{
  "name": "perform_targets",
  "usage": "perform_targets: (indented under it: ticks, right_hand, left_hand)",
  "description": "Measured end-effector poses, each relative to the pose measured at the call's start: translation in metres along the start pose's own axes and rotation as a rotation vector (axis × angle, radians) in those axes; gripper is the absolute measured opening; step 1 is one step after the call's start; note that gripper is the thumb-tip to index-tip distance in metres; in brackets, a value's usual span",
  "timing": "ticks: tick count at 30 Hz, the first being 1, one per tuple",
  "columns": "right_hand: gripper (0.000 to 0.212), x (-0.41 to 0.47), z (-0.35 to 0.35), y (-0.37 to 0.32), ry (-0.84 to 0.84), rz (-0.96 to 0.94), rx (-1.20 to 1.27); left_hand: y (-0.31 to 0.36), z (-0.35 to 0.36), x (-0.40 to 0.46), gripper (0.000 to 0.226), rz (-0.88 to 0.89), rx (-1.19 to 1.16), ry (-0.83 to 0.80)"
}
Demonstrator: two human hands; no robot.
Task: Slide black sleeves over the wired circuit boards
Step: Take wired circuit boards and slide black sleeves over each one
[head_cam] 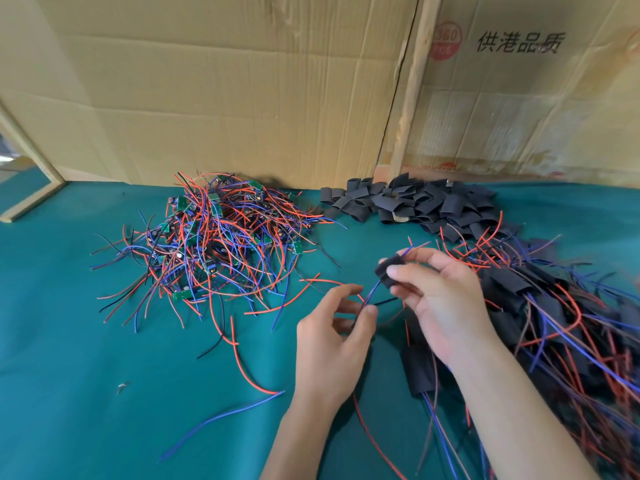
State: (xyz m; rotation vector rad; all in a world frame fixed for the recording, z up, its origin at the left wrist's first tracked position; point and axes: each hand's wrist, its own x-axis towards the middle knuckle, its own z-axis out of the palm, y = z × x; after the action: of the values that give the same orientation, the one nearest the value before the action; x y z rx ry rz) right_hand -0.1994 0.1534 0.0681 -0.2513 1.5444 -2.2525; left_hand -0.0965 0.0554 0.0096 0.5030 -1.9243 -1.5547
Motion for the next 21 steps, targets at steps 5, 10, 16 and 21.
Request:
perform_targets:
  ticks: [5, 10, 16, 21]
  right_hand:
    - [0.027, 0.005, -0.008, -0.009, 0.090, -0.066, 0.149]
    - [0.024, 0.006, -0.007, -0.007, 0.097, -0.082, 0.122]
    - [0.026, 0.002, 0.000, 0.008, -0.060, -0.038, -0.095]
    - [0.024, 0.001, -0.002, 0.010, -0.197, 0.003, -0.127]
  left_hand:
    - [-0.002, 0.000, 0.002, 0.019, -0.060, -0.048, -0.055]
    - [-0.001, -0.007, 0.005, 0.019, -0.099, -0.252, -0.079]
    - [0.001, -0.005, 0.005, 0.029, -0.078, -0.331, -0.089]
    - [0.003, -0.009, 0.007, 0.016, -0.147, -0.464, -0.028]
